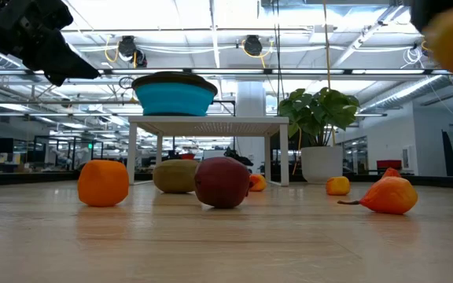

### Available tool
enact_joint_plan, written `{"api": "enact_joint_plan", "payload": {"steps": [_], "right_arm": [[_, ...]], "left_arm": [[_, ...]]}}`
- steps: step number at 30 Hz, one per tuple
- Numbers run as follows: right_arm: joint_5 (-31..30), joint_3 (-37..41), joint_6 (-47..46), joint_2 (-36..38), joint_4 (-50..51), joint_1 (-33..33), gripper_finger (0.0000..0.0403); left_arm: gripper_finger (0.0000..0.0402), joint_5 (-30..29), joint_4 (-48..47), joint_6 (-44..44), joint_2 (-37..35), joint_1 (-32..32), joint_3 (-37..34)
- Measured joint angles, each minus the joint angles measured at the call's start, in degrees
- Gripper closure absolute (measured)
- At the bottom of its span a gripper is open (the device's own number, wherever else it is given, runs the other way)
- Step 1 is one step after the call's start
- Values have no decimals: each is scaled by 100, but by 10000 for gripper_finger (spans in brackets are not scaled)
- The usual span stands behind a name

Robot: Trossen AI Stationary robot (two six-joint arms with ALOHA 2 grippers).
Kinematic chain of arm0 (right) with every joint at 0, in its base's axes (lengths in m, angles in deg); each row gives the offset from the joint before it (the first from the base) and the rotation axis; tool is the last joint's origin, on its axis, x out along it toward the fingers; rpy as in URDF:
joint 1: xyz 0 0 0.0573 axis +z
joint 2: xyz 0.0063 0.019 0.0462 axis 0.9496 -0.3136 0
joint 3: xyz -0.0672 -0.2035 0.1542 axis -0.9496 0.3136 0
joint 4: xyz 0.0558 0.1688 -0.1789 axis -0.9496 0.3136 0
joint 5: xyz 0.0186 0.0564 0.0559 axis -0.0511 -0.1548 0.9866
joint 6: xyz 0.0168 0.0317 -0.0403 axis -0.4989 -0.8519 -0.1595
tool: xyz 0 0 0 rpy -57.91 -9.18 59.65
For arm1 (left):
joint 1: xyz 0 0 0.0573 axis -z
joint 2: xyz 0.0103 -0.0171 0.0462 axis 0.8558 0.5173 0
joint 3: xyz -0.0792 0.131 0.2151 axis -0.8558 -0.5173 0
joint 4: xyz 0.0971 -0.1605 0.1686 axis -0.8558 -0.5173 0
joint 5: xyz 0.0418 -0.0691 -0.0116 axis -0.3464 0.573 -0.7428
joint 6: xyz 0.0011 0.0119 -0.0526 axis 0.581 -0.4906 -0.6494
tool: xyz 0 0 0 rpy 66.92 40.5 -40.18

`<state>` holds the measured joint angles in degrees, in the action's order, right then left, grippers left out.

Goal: Pick & Place Fruit
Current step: Put the mango in the blue strainer bowl on the shelf

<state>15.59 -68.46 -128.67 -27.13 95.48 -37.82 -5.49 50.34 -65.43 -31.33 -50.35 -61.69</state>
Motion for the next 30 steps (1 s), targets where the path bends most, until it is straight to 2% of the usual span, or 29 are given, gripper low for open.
{"api": "enact_joint_plan", "payload": {"steps": [5,11,16,21,26,30], "right_arm": [[-1300,2,-9,198,-648,-252,133],[-2007,2,645,212,-1478,-676,134],[-2292,2,1301,212,-2228,-1166,130],[-2313,2,2264,212,-3160,-1685,134],[-2316,2,3299,212,-4002,-2105,132],[-2317,2,4361,212,-4237,-2341,133]], "left_arm": [[382,2,0,21,0,0,0],[382,7,1,-104,0,0,0],[382,2,49,-575,0,0,0],[382,2,68,-1241,0,0,0],[382,2,68,-1704,0,0,0],[382,20,165,-2150,0,0,0]]}}
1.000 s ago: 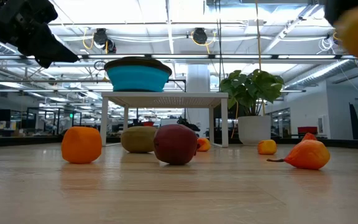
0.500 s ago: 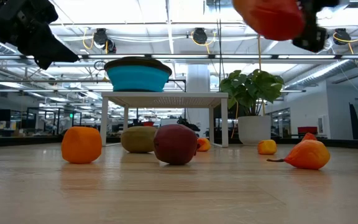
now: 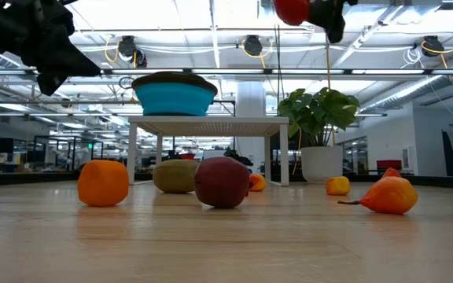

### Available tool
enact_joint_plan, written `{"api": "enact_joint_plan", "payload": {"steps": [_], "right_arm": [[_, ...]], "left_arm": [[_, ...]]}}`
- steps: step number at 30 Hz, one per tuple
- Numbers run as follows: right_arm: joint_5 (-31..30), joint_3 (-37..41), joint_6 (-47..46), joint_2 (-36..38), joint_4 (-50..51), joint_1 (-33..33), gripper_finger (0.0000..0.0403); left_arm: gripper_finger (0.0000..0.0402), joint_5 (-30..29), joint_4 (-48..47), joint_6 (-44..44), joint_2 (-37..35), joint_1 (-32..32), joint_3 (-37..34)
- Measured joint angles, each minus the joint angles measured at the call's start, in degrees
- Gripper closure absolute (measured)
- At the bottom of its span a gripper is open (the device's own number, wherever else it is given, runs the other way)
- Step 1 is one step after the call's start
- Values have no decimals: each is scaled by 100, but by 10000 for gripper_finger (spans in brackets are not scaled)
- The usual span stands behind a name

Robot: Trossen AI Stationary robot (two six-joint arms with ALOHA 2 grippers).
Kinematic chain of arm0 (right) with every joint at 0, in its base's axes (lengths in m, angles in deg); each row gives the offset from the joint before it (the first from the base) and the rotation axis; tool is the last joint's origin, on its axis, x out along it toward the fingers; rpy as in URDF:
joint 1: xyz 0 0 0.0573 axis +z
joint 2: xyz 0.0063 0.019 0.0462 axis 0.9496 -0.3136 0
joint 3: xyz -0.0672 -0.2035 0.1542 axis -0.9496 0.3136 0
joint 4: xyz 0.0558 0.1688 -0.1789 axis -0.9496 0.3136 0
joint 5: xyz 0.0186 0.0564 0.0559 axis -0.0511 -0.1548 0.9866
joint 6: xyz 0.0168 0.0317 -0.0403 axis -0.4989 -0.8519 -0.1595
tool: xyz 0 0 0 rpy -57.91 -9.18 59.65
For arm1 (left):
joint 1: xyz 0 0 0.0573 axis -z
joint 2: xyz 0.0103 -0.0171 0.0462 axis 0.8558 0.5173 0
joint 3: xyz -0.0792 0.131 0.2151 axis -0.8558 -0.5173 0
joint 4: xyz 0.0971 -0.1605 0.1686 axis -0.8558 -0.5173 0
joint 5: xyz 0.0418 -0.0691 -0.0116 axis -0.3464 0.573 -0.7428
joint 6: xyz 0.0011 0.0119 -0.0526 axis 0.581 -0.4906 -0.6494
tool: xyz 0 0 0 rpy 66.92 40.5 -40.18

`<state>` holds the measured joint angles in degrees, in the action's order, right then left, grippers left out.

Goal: Pick & Place Fruit
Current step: Put the mango in the blue strainer bowl on the shelf

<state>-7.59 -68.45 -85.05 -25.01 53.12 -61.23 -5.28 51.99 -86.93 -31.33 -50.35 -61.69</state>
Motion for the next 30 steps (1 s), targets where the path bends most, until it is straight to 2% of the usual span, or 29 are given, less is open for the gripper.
{"api": "enact_joint_plan", "payload": {"steps": [8,18,24,30], "right_arm": [[-530,0,1513,-24,7,-275,129],[-1012,4,3453,-124,-5,-270,128],[-1684,4,3704,-305,-23,-272,127],[-1824,4,3699,-631,-50,-270,127]], "left_arm": [[382,128,344,-409,2,0,0],[376,129,964,-308,2,0,0],[320,-66,1677,-237,113,0,0],[237,-178,3028,326,553,-2,0]]}}
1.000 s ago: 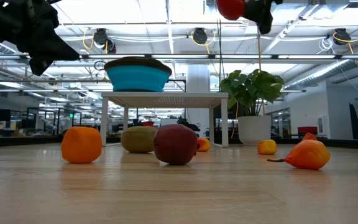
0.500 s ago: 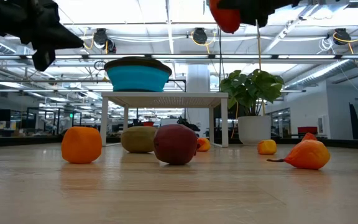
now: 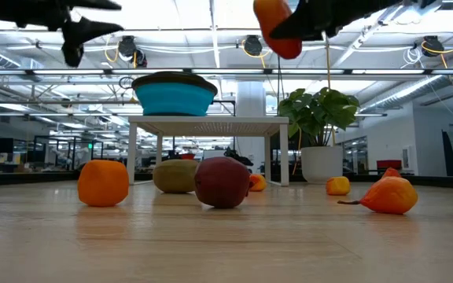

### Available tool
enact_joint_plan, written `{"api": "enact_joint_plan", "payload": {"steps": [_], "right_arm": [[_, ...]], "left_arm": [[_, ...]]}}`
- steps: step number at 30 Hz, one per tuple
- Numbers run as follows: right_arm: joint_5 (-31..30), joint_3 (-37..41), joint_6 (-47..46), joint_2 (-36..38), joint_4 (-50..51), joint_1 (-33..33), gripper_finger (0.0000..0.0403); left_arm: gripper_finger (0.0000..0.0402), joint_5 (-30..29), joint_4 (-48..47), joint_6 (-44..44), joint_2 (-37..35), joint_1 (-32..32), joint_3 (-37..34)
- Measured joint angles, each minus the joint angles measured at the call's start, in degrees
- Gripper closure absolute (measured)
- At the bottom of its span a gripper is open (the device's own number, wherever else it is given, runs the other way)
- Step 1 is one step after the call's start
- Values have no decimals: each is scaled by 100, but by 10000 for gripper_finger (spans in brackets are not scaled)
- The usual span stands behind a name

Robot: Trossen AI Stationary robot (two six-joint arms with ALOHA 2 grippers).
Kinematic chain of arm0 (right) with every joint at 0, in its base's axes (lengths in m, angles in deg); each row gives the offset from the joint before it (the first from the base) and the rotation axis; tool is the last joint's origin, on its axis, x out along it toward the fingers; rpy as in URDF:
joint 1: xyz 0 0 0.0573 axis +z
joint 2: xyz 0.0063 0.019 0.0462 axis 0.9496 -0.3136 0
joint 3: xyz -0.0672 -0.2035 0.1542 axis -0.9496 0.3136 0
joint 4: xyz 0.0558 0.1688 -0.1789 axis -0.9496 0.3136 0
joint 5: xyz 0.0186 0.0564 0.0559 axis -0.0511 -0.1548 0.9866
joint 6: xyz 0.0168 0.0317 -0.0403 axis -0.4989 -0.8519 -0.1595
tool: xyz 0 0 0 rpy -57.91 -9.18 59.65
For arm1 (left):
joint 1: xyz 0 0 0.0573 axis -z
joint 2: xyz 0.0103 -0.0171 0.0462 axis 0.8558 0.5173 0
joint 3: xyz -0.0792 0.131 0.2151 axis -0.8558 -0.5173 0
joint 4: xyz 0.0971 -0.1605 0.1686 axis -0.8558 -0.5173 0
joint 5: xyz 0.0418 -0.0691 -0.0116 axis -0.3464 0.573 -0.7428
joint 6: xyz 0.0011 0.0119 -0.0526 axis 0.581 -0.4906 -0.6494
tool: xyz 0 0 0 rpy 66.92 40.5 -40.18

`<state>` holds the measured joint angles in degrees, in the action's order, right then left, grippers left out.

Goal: Pick & Place Fruit
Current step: Put the mango in the blue strainer bowl on the shelf

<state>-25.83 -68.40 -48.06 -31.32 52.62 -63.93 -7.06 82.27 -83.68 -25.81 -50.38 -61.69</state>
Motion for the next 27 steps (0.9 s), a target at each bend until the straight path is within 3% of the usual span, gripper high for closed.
{"api": "enact_joint_plan", "payload": {"steps": [5,10,22,27], "right_arm": [[0,0,-16,-357,-176,2,127],[1,0,41,-781,-793,0,126],[-22,0,136,-1281,-1798,2,126],[-20,-2,216,-1281,-2199,15,126]], "left_arm": [[182,167,1486,796,606,2,0],[154,264,2674,1439,1292,2,28],[148,153,2803,2883,2989,24,1333],[148,151,2216,3127,3597,24,2029]]}}
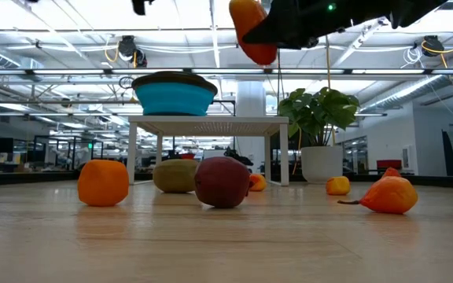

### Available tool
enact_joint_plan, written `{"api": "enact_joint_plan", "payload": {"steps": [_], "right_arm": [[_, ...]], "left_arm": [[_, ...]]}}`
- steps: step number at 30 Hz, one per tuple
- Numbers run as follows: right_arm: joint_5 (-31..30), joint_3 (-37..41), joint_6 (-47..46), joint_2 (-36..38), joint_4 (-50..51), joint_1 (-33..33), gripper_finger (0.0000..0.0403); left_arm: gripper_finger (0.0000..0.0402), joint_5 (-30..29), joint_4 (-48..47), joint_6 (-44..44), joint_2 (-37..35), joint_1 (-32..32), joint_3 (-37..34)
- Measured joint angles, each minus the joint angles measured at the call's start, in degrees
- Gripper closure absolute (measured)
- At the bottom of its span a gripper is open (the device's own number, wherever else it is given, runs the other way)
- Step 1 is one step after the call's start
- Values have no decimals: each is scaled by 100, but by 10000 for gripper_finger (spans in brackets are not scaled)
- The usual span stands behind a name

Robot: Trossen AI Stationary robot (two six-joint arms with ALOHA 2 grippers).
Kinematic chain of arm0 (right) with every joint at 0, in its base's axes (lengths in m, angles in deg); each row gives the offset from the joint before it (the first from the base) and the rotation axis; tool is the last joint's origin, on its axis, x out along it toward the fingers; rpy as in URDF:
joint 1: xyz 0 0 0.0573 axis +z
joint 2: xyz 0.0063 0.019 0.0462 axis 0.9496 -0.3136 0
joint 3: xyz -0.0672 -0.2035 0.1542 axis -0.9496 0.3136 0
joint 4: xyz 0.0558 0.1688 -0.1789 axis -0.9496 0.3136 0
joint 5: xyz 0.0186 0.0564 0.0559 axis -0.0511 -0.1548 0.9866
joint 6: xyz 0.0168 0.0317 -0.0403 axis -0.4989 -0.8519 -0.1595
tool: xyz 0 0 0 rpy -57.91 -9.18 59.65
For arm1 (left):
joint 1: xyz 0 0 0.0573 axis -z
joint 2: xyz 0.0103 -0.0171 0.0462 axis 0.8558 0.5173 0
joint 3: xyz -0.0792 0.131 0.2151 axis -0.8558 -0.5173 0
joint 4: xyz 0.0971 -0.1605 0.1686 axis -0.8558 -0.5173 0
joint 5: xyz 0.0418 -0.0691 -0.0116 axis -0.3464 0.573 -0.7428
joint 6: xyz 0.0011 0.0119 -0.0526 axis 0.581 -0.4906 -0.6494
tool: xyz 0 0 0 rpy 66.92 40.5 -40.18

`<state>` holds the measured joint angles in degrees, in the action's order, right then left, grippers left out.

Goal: Pick & Place Fruit
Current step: Put the mango in the blue strainer bowl on the shelf

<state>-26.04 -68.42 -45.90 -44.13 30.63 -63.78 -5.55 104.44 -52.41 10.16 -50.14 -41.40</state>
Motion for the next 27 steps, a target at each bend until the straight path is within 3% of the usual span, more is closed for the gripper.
{"api": "enact_joint_plan", "payload": {"steps": [9,27], "right_arm": [[0,0,366,0,-241,42,126],[-40,0,353,0,-218,100,126]], "left_arm": [[148,-219,-1518,55,877,0,1178],[149,-604,-1882,76,1926,0,2193]]}}
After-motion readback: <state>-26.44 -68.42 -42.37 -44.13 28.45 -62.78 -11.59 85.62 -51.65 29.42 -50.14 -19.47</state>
